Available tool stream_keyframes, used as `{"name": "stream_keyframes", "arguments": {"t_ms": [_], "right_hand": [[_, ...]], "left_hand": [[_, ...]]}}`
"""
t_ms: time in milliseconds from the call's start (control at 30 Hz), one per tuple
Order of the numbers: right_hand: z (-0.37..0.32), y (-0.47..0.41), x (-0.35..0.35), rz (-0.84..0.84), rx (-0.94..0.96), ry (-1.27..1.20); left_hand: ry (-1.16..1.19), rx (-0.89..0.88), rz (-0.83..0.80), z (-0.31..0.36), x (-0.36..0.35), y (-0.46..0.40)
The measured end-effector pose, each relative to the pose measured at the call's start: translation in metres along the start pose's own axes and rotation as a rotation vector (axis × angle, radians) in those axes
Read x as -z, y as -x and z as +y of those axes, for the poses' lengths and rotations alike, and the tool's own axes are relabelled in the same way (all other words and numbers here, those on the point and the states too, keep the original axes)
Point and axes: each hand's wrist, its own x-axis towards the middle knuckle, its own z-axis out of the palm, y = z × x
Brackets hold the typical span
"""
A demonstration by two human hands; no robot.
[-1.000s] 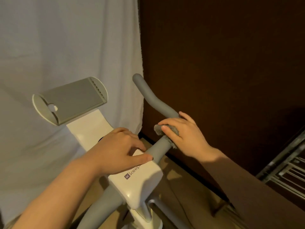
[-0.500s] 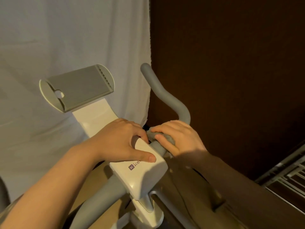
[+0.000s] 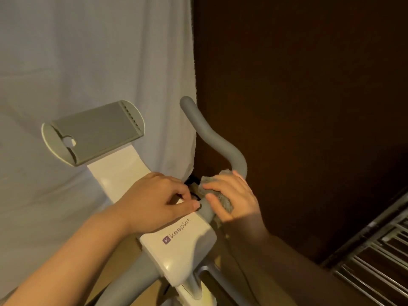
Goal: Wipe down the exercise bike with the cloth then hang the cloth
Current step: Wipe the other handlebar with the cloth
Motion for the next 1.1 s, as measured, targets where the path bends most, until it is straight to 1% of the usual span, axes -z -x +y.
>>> {"name": "stream_keyframes", "arguments": {"t_ms": [33,67,100,133,233,300,333,367,467,533,633,700,733,800,867,933,1033,1100], "right_hand": [[0.008,-0.006,0.007,-0.070,0.057,0.020],[0.020,-0.015,0.013,-0.119,0.053,0.022],[0.030,-0.023,0.017,-0.111,-0.020,-0.022],[0.033,-0.030,0.020,-0.049,-0.127,-0.103],[0.015,-0.026,0.005,0.325,-0.485,-0.325],[-0.011,-0.012,-0.015,0.539,-0.730,-0.471],[-0.021,-0.008,-0.021,0.588,-0.820,-0.543],[-0.025,-0.009,-0.022,0.602,-0.863,-0.596],[0.006,-0.041,-0.010,0.557,-0.907,-0.560],[0.027,-0.064,0.000,0.443,-0.934,-0.521],[0.018,-0.047,-0.006,0.335,-0.897,-0.440],[0.000,-0.031,-0.006,0.342,-0.862,-0.471],[0.006,-0.033,-0.005,0.329,-0.869,-0.465],[0.036,-0.054,-0.004,0.251,-0.953,-0.481],[0.056,-0.074,-0.003,0.197,-1.075,-0.580],[0.048,-0.066,-0.008,0.246,-1.110,-0.613],[0.023,-0.041,-0.007,0.339,-1.065,-0.638],[0.034,-0.052,-0.005,0.295,-1.067,-0.612]], "left_hand": [[-0.005,0.029,0.016,0.003,-0.001,-0.003],[-0.016,0.063,0.024,0.005,-0.002,-0.007],[-0.023,0.097,0.022,0.010,-0.003,-0.013],[-0.013,0.128,0.017,0.016,-0.005,-0.022],[0.142,0.212,0.049,0.035,-0.018,-0.049],[0.169,0.233,0.059,0.043,-0.027,-0.062],[0.144,0.238,0.057,0.044,-0.030,-0.064],[0.119,0.238,0.069,0.044,-0.033,-0.065],[0.098,0.230,0.114,0.043,-0.034,-0.063],[0.062,0.219,0.121,0.044,-0.035,-0.062],[0.044,0.220,0.130,0.044,-0.034,-0.062],[0.023,0.223,0.121,0.045,-0.033,-0.062],[0.009,0.212,0.108,0.045,-0.033,-0.063],[0.008,0.197,0.089,0.046,-0.034,-0.065],[0.020,0.203,0.083,0.044,-0.035,-0.066],[0.013,0.207,0.086,0.043,-0.035,-0.065],[0.007,0.186,0.090,0.043,-0.036,-0.065],[0.014,0.182,0.087,0.043,-0.036,-0.066]]}}
